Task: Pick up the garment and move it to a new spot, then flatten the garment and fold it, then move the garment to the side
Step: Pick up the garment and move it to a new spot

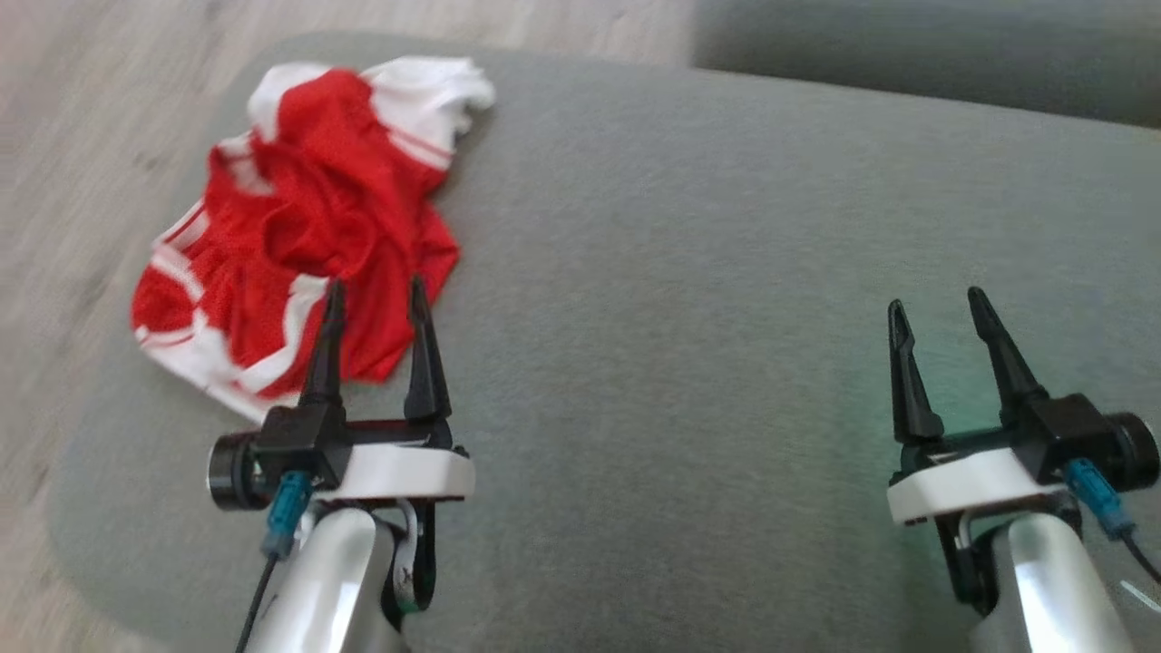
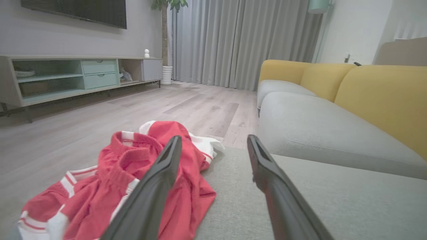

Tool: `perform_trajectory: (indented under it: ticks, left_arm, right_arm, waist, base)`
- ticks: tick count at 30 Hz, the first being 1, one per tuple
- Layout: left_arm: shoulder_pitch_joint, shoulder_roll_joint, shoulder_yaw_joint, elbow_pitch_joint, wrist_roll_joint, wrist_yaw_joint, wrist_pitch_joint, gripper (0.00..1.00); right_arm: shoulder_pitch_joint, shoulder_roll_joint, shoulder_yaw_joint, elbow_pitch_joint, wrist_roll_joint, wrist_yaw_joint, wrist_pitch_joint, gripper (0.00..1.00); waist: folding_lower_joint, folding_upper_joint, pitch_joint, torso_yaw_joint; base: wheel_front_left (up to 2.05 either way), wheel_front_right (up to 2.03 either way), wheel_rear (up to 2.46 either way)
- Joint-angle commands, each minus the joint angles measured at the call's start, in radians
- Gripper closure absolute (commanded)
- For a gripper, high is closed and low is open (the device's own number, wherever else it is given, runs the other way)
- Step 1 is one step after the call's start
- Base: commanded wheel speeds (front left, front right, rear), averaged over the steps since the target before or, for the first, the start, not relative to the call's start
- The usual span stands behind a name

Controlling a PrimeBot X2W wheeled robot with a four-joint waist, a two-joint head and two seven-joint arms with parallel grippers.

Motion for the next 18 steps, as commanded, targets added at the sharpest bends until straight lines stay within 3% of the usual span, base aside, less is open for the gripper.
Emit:
perform_trajectory:
  ticks: [1, 10, 14, 18]
  left_arm:
    - [-0.044, 0.007, 0.035, -0.041, -0.005, 0.011, -0.010, 0.00]
    - [-0.082, 0.007, 0.065, -0.110, -0.021, 0.037, -0.010, 0.00]
    - [-0.163, 0.007, 0.101, -0.108, -0.008, 0.015, -0.010, 0.00]
    - [-0.296, 0.007, 0.154, -0.045, 0.034, -0.040, -0.010, 0.00]
  right_arm:
    - [-0.038, -0.007, 0.018, -0.038, -0.013, 0.008, -0.011, 0.00]
    - [-0.076, -0.056, -0.004, -0.058, -0.023, 0.008, -0.011, 0.00]
    - [-0.104, -0.099, -0.001, -0.079, -0.032, 0.008, -0.011, 0.00]
    - [-0.135, -0.150, 0.013, -0.096, -0.045, 0.008, -0.011, 0.00]
  waist:
    - [-0.0002, 0.0000, 0.069, 0.079]
    - [-0.0002, 0.0000, 0.172, 0.198]
    - [-0.0002, 0.0000, 0.242, 0.213]
    - [-0.0002, 0.0000, 0.325, 0.209]
  base:
    - [0.00, 0.00, 0.00]
    - [0.00, 0.00, 0.00]
    - [0.00, 0.00, 0.00]
    - [0.00, 0.00, 0.00]
